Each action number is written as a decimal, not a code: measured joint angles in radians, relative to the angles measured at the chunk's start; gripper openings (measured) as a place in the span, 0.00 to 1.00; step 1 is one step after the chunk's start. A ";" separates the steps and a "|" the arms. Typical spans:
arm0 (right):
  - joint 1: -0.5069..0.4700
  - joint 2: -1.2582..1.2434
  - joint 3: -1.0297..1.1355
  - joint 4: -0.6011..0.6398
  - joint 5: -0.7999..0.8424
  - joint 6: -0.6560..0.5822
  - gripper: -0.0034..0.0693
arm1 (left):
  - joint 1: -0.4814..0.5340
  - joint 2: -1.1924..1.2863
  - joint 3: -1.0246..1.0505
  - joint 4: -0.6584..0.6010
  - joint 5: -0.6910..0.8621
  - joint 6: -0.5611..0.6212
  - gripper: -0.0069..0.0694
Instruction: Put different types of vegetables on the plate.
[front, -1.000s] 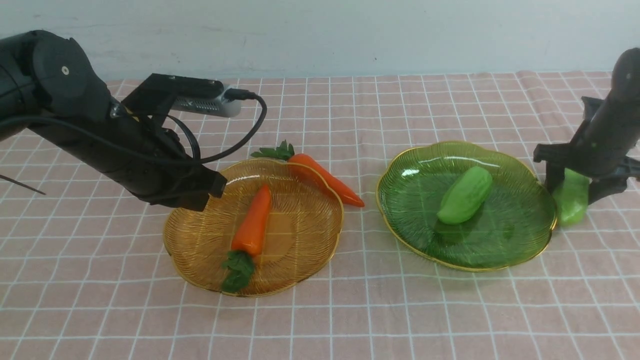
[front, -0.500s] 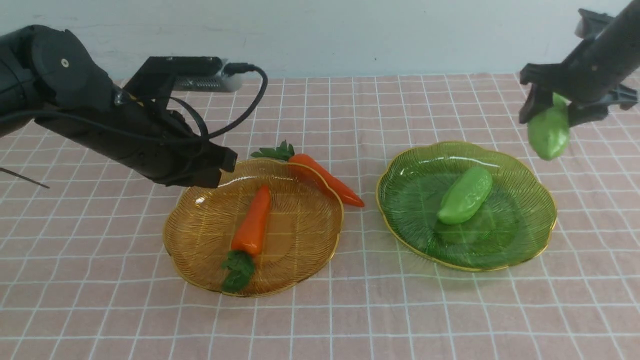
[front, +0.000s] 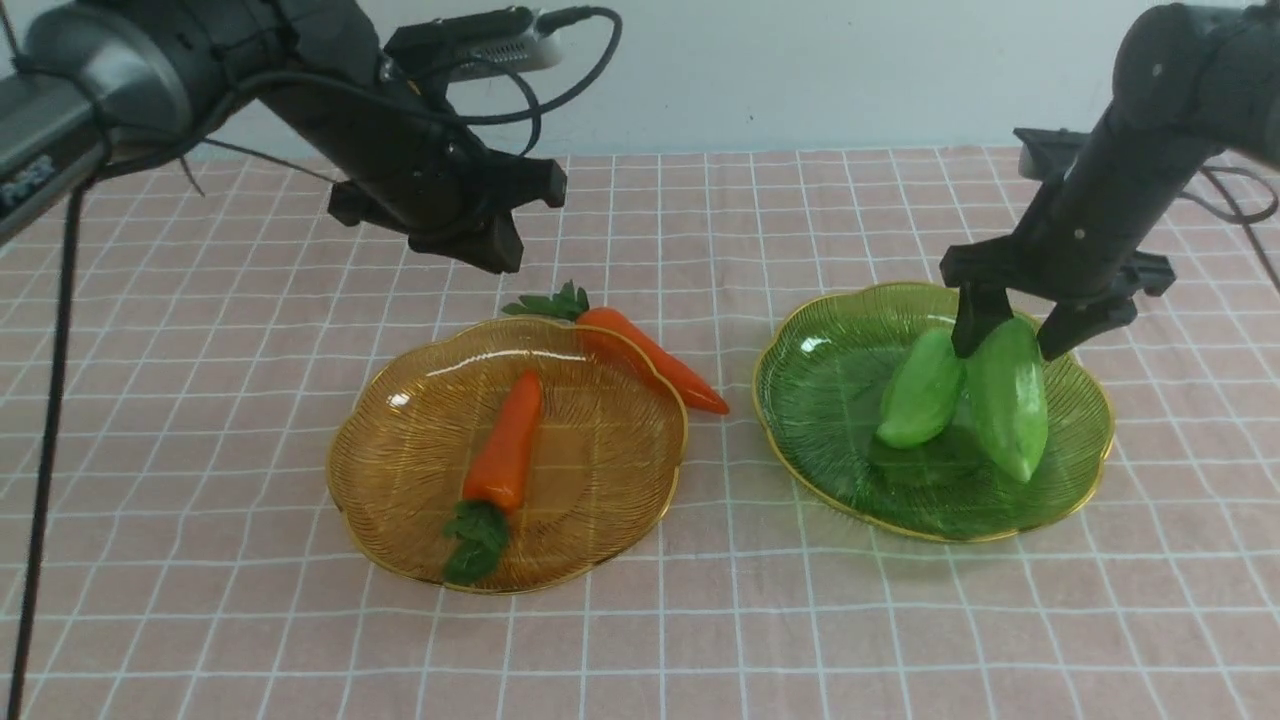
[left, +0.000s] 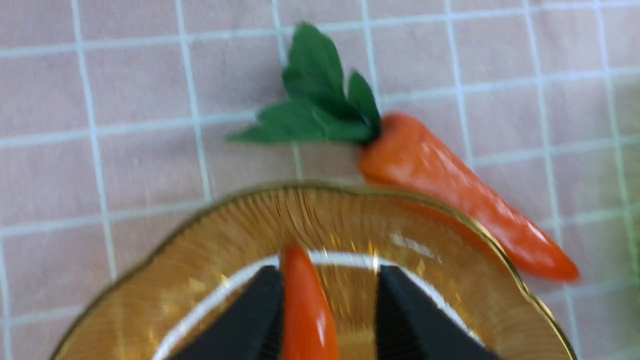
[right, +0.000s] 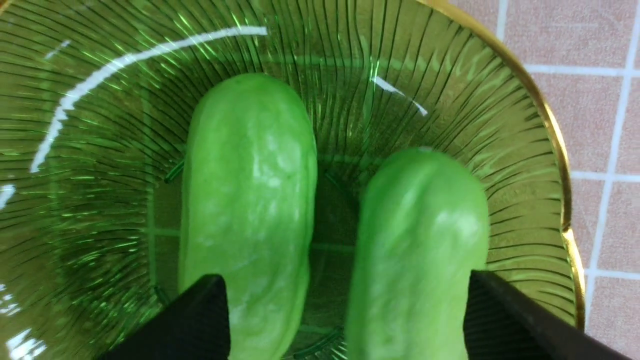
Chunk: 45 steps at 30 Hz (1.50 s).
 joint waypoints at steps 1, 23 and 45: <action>0.000 -0.005 0.000 0.003 0.000 0.000 0.84 | 0.000 0.023 -0.020 0.006 0.000 -0.005 0.45; 0.049 -0.084 0.000 0.070 0.003 -0.015 0.84 | -0.014 0.281 -0.227 0.005 -0.110 -0.019 0.87; 0.067 -0.084 0.000 0.069 0.003 -0.015 0.84 | -0.038 0.351 -0.229 -0.102 -0.188 0.038 0.44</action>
